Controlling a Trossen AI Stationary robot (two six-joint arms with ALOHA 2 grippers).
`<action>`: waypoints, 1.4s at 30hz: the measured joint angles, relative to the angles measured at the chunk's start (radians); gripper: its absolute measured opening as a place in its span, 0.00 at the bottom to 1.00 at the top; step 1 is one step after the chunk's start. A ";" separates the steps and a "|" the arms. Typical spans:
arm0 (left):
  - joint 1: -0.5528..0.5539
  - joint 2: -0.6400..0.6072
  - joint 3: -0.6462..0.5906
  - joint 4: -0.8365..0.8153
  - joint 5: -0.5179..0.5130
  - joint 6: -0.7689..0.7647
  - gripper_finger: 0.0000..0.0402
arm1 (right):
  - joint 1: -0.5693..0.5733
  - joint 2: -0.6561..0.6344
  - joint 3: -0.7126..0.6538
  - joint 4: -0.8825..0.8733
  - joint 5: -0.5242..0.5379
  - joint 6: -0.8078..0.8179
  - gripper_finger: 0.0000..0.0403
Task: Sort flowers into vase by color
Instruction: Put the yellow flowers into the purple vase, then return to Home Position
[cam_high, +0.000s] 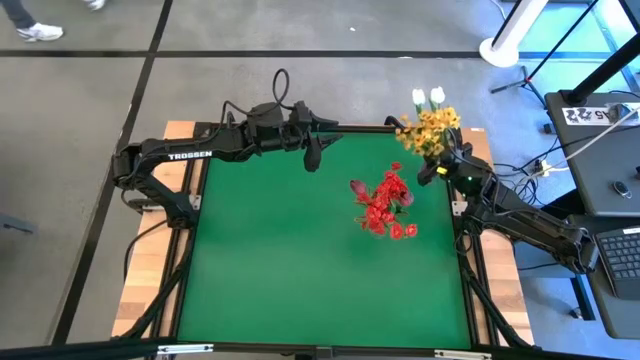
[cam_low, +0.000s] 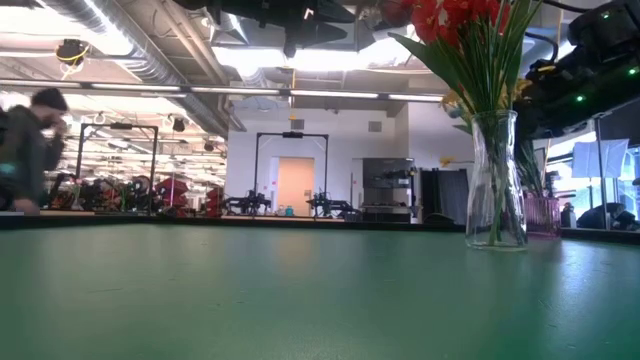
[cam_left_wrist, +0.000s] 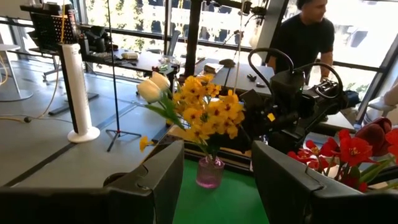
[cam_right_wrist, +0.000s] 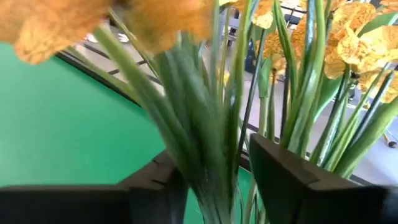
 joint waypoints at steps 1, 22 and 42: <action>0.000 0.000 0.000 -0.001 0.000 0.000 0.46 | 0.000 0.000 0.000 0.000 0.000 0.008 0.41; 0.000 0.000 0.000 -0.049 0.008 0.000 0.46 | 0.000 0.000 0.094 -0.062 -0.011 0.097 0.71; -0.008 -0.007 0.000 -0.043 0.051 -0.004 0.46 | 0.000 0.000 0.500 -0.517 -0.298 0.290 0.72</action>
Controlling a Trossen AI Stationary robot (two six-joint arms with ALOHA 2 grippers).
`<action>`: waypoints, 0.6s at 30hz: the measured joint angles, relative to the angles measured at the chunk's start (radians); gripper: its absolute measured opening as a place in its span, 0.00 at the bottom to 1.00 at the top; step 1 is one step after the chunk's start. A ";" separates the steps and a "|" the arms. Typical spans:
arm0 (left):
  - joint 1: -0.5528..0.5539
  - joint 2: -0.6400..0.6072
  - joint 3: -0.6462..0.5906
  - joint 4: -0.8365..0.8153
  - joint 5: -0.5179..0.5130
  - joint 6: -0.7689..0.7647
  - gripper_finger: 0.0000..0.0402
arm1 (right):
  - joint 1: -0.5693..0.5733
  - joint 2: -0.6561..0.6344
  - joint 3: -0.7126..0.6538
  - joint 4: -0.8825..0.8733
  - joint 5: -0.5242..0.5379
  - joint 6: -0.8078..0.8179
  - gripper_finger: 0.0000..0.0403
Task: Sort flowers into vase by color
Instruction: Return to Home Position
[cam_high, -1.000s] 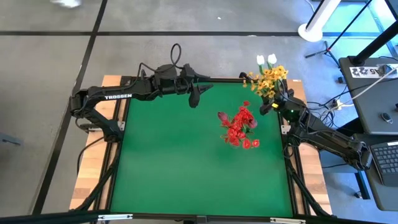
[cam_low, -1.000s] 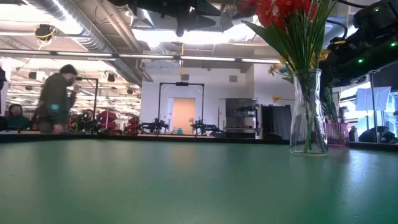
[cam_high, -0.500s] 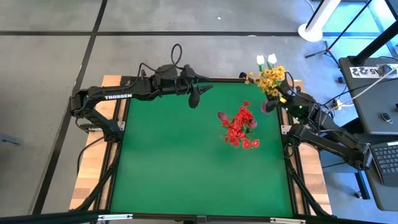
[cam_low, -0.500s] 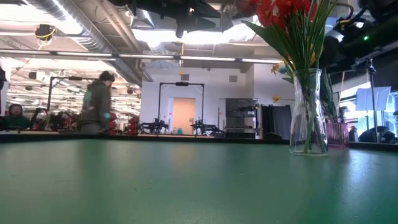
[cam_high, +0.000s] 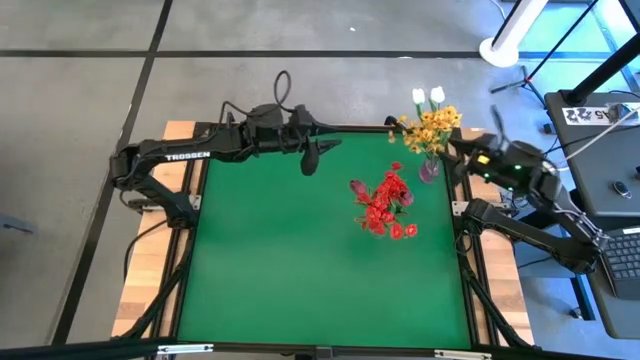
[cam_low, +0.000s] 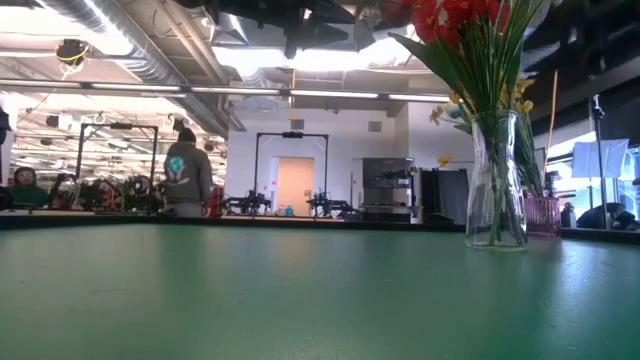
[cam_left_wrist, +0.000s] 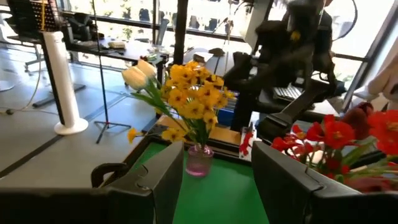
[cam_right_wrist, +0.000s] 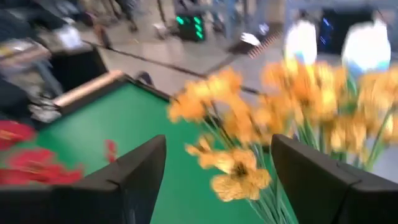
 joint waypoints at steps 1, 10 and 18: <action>0.000 -0.011 0.000 -0.009 -0.005 0.000 0.46 | 0.000 0.000 0.023 0.001 -0.018 -0.009 0.72; -0.040 -0.204 0.001 -0.068 -0.060 0.033 0.46 | 0.000 -0.075 0.102 0.085 -0.123 -0.141 0.60; -0.139 -0.348 -0.115 -0.102 -0.190 0.056 0.42 | 0.000 -0.270 0.002 0.211 -0.300 -0.083 0.35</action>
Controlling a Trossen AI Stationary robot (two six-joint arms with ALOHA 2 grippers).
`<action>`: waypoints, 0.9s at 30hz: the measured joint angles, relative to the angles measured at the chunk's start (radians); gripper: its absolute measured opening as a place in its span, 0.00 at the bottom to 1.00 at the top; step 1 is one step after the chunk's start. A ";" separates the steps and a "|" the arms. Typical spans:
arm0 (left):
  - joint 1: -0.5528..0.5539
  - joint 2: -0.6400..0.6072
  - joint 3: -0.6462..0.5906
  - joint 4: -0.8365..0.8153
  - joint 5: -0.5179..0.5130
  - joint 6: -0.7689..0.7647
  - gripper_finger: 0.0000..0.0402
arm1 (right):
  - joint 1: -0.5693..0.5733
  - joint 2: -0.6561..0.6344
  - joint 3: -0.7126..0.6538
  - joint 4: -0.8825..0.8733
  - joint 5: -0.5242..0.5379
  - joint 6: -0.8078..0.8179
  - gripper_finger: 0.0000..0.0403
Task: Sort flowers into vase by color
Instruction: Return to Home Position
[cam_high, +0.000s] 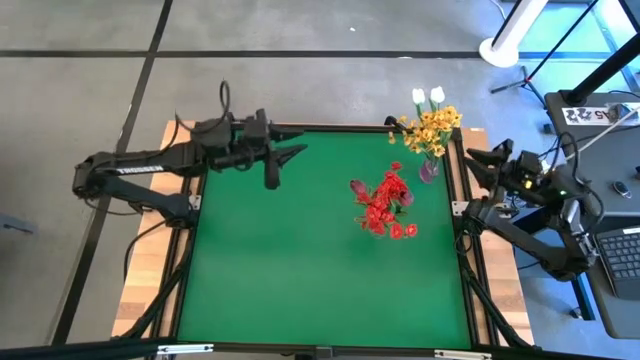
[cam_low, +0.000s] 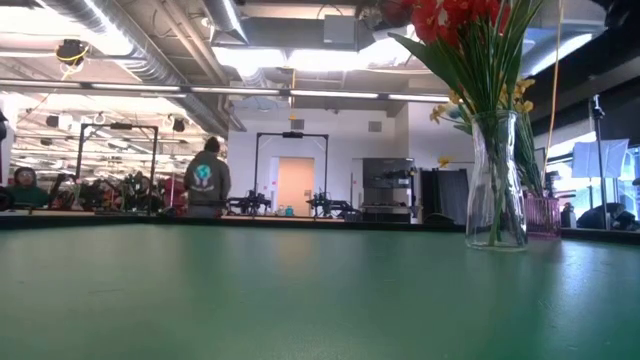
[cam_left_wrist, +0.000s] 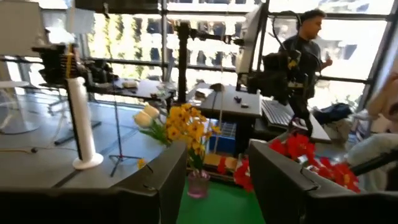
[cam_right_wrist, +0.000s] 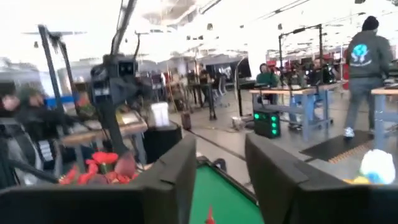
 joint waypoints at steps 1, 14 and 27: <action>-0.012 -0.013 -0.029 0.023 -0.027 0.000 0.41 | 0.000 -0.026 -0.023 0.014 0.000 0.021 0.32; -0.126 -0.235 -0.360 0.172 -0.237 -0.056 0.19 | 0.000 -0.054 -0.202 0.080 0.004 0.065 0.12; -0.202 -0.441 -0.597 0.269 -0.259 -0.084 0.01 | 0.000 -0.055 -0.451 0.363 0.028 0.054 0.02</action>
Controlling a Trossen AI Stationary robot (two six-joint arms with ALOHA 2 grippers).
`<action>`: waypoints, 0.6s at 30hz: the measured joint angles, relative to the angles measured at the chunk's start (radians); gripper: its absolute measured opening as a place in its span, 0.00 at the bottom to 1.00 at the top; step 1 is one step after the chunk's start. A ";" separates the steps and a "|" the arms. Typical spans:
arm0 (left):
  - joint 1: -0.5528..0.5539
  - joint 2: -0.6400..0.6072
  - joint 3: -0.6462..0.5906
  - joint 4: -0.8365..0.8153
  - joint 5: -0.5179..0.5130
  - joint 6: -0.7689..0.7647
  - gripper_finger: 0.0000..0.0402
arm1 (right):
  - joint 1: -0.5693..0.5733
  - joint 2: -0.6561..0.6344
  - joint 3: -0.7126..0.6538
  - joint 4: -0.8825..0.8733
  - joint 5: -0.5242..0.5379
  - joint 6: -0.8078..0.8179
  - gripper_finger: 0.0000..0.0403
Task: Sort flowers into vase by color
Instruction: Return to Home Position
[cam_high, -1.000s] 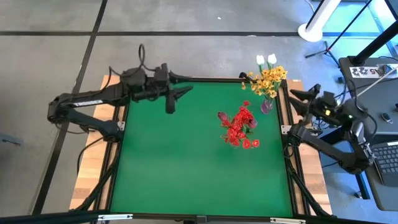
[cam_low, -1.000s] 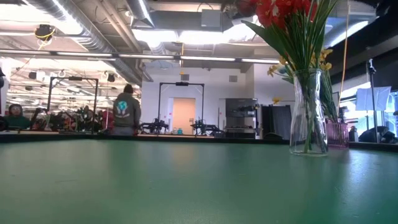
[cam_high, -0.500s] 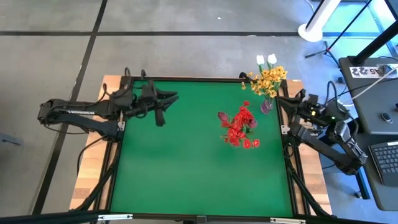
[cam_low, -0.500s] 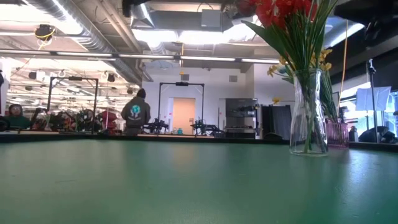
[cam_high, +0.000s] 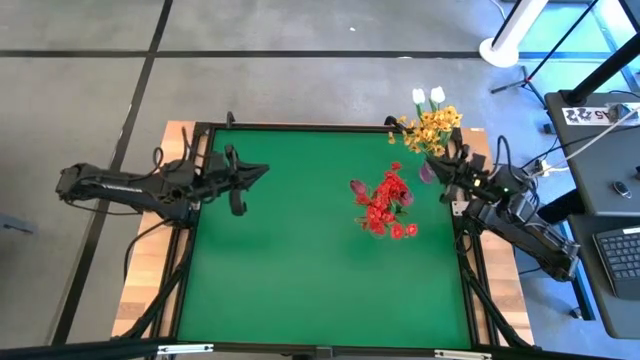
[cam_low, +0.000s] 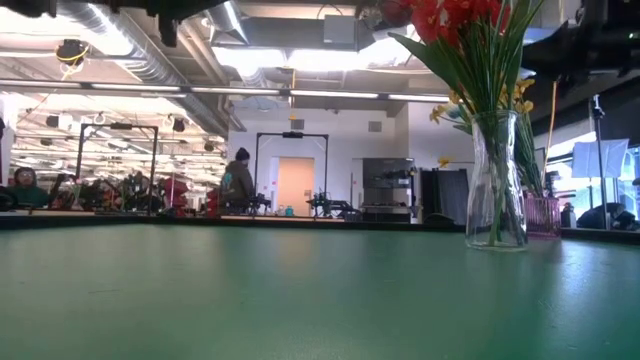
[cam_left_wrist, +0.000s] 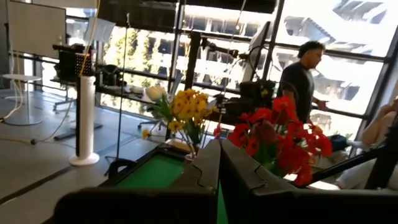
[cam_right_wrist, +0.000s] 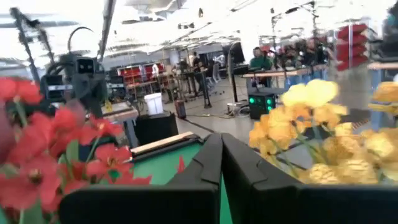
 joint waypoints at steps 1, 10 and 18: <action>-0.007 -0.010 -0.022 0.021 0.000 0.002 0.01 | 0.000 0.000 -0.012 0.014 -0.013 -0.015 0.02; -0.044 -0.104 -0.153 0.102 0.001 0.010 0.00 | 0.000 0.000 -0.138 0.161 -0.092 -0.080 0.02; -0.065 -0.135 -0.187 0.079 0.001 0.008 0.00 | 0.000 0.000 -0.201 0.196 -0.069 -0.079 0.02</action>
